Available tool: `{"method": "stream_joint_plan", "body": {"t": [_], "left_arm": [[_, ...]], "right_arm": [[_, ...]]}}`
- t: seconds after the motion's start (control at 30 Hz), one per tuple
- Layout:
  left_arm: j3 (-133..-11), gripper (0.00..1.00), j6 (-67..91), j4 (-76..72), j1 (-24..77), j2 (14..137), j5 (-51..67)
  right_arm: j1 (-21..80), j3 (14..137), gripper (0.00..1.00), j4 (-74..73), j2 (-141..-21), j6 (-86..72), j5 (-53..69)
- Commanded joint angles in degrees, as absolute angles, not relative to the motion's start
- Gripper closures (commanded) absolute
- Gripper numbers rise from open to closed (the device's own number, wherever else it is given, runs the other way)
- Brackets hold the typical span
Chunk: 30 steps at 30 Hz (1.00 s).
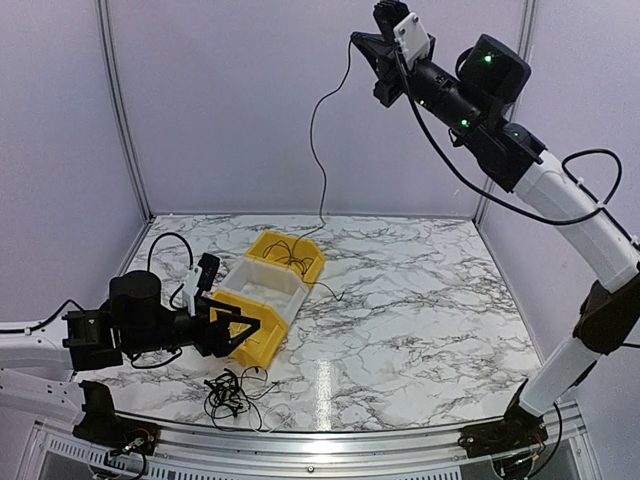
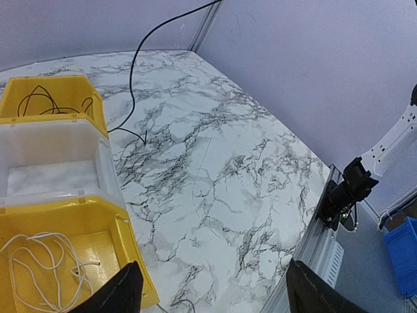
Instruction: Untangle the cables
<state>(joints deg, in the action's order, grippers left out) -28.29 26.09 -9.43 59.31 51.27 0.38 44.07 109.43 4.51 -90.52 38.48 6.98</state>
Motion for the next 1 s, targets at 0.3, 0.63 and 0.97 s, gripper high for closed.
{"method": "stream_joint_plan", "body": {"t": [0.3, 0.63, 0.97], "left_arm": [[-27.5, 0.21, 28.9, -1.1, 59.4, 42.0, -10.5], [-26.2, 0.21, 30.5, -0.1, 59.4, 38.2, -14.0], [-27.6, 0.21, 29.6, 5.0, 59.4, 37.8, -14.9]], "right_arm": [[44.6, 130.6, 1.00, 7.1, -107.4, 30.2, 9.8], [46.9, 139.6, 1.00, 16.2, -116.9, 34.9, 8.8], [47.5, 148.0, 1.00, 24.4, -122.3, 31.0, 8.3]]}}
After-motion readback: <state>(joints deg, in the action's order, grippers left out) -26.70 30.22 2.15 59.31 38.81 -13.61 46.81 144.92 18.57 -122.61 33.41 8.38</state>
